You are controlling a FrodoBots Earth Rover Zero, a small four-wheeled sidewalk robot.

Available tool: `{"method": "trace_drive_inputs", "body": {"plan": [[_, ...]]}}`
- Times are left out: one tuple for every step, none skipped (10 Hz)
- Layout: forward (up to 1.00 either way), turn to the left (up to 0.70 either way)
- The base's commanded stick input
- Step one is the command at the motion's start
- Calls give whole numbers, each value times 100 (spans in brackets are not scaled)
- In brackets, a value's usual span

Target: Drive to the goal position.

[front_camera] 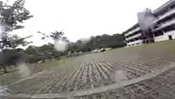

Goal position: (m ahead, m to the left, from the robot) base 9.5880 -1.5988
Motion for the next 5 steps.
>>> {"method": "trace_drive_inputs", "body": {"plan": [[85,0],[85,0],[85,0],[85,0],[85,0]]}}
